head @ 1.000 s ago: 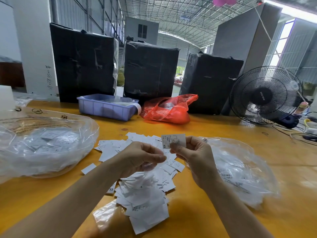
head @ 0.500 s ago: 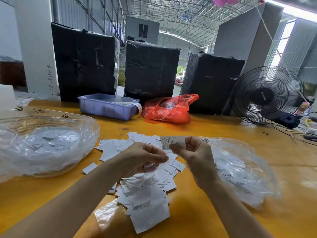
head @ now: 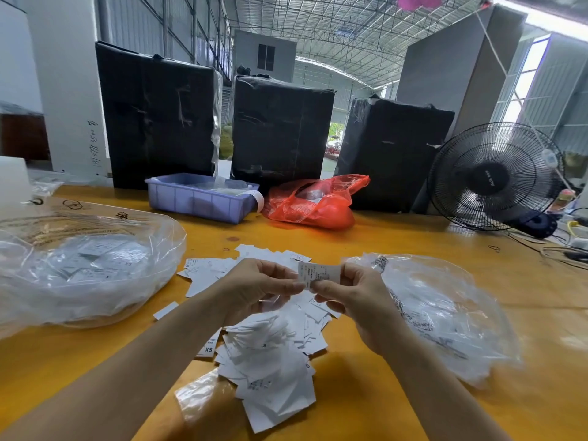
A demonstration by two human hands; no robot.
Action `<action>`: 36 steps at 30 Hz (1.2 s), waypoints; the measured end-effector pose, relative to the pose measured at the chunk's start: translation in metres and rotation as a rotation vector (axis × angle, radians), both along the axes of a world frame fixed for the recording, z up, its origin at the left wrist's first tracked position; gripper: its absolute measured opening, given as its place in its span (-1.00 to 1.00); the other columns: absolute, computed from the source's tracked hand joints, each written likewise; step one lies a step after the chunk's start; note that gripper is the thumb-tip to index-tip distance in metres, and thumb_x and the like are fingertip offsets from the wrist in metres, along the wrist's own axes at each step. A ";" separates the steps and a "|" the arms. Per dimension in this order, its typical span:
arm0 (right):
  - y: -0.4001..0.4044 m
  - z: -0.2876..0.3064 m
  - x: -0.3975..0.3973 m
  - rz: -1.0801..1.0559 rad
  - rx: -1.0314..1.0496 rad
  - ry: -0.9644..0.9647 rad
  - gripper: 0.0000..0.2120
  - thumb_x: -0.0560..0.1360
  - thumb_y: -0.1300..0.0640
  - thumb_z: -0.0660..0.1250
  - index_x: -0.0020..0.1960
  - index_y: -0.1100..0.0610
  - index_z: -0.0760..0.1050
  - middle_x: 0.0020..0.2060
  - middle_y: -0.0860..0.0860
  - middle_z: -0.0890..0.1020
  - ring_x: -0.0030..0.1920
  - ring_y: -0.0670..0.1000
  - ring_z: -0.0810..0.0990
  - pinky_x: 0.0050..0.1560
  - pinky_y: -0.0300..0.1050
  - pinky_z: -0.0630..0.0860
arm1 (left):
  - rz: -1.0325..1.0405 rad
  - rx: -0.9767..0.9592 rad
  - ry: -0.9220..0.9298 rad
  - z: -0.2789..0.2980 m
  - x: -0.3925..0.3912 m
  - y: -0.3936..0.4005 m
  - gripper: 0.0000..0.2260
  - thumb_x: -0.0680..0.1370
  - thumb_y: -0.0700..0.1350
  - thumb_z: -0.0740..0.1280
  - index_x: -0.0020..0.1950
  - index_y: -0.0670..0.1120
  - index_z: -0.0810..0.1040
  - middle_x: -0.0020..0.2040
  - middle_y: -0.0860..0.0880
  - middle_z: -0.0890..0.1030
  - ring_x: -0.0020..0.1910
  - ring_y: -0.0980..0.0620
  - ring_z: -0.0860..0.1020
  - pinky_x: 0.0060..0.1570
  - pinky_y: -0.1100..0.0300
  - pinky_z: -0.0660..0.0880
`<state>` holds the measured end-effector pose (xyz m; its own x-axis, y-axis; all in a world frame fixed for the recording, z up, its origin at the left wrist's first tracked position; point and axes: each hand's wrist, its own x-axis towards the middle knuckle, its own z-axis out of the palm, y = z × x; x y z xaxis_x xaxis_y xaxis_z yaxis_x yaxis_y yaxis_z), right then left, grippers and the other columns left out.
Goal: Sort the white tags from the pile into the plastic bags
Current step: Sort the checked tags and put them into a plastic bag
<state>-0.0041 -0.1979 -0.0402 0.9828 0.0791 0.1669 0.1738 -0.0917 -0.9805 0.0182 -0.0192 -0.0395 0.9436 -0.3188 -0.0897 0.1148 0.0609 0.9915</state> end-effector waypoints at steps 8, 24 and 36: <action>0.000 0.003 -0.004 0.135 -0.104 0.092 -0.94 0.50 0.26 0.34 -0.08 0.14 0.57 -0.33 0.02 0.51 -0.43 -0.12 0.47 -0.31 -0.22 0.45 | 0.074 0.009 -0.047 -0.002 0.001 -0.001 -0.75 0.18 -0.21 0.52 -0.21 -0.22 0.58 -0.27 -0.14 0.63 -0.31 0.04 0.56 -0.29 0.26 0.54; -0.004 0.005 -0.003 0.157 -0.152 0.123 -0.88 0.54 0.26 0.30 -0.17 0.21 0.54 -0.38 -0.01 0.49 -0.43 -0.11 0.47 -0.31 -0.25 0.46 | 0.173 0.045 -0.136 -0.006 0.000 -0.010 -0.67 0.11 -0.18 0.54 -0.18 -0.19 0.60 -0.31 -0.06 0.65 -0.35 0.10 0.61 -0.27 0.29 0.56; -0.001 -0.002 0.001 -0.032 -0.099 -0.099 -0.89 0.48 0.29 0.37 -0.16 0.11 0.59 -0.31 0.08 0.64 -0.39 -0.10 0.54 -0.35 -0.30 0.48 | 0.004 0.137 -0.148 -0.005 -0.008 -0.015 -0.76 0.31 -0.29 0.53 -0.07 -0.19 0.61 -0.23 -0.10 0.69 -0.26 0.06 0.66 -0.23 0.29 0.58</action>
<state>-0.0028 -0.1994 -0.0424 0.9643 0.0692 0.2557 0.2644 -0.1944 -0.9446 0.0102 -0.0345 -0.0444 0.9509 -0.3094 0.0084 -0.0332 -0.0752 0.9966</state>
